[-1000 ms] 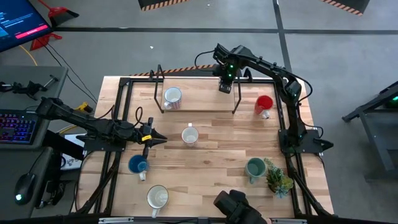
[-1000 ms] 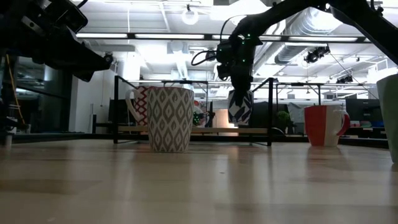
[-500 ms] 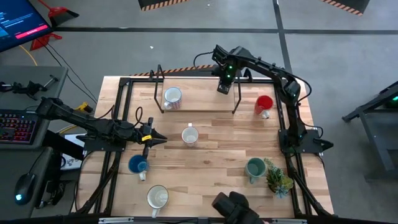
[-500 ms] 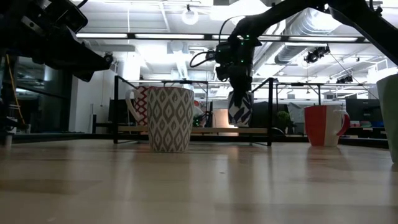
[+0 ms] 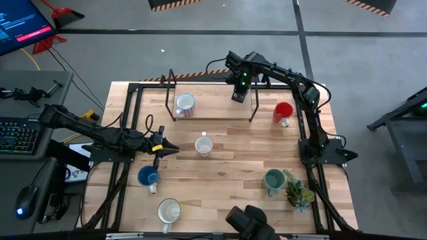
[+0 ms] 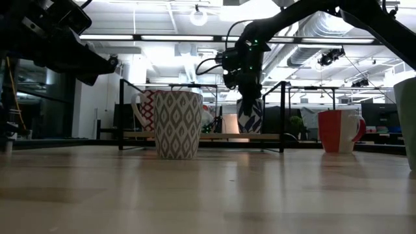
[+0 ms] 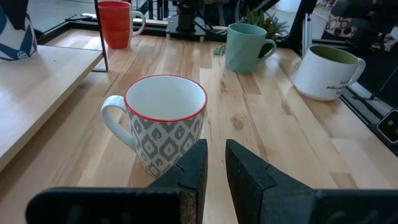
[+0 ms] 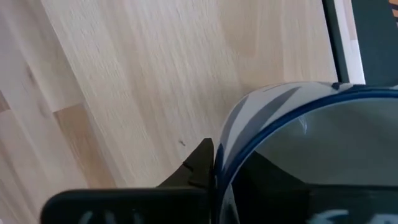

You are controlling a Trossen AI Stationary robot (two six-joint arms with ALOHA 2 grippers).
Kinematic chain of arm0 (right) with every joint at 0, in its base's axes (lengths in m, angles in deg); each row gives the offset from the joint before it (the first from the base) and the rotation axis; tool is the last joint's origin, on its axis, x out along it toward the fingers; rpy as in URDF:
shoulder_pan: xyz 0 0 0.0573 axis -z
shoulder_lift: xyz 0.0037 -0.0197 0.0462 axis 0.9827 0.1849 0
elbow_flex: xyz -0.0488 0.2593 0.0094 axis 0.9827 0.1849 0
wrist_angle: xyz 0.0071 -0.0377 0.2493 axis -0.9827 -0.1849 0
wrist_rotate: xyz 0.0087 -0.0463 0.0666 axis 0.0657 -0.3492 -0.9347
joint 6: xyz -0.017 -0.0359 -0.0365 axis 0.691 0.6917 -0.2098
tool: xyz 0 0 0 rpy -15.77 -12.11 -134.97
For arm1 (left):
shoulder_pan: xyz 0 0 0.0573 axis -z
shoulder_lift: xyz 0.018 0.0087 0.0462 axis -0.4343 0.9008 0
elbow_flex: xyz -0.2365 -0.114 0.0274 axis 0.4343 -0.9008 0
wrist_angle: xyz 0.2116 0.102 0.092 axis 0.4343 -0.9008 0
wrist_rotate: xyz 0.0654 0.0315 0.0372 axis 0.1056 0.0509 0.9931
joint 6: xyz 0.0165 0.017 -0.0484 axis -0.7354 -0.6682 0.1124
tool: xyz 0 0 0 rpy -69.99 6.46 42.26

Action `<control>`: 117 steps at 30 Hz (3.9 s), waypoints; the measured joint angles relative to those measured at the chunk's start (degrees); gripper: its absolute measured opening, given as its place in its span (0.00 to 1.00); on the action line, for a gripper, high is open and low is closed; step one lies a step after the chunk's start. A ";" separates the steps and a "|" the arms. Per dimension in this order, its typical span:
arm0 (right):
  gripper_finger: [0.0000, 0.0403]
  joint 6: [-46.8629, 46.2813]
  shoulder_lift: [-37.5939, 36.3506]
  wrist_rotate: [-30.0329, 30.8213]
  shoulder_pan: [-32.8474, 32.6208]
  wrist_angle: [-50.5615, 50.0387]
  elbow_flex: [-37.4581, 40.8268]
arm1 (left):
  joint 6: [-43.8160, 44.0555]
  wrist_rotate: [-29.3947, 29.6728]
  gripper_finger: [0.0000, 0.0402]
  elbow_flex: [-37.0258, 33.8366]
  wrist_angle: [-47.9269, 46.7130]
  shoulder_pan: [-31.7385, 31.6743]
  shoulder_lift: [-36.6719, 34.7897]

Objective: Place coffee mugs
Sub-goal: Put the blue patterned mug on the shelf, then put the gray patterned mug on the shelf

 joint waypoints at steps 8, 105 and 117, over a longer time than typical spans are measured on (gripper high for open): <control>0.19 0.21 0.02 -0.08 0.00 0.96 0.04 | -0.04 0.02 0.12 0.00 -0.09 0.00 -0.01; 0.24 -13.72 -59.32 4.45 -34.32 6.72 23.35 | -0.42 1.71 0.12 12.87 -14.40 -0.09 0.00; 0.24 -22.24 -91.92 2.49 -36.28 44.64 78.87 | 7.85 -0.61 0.12 15.91 -22.91 -0.09 -0.01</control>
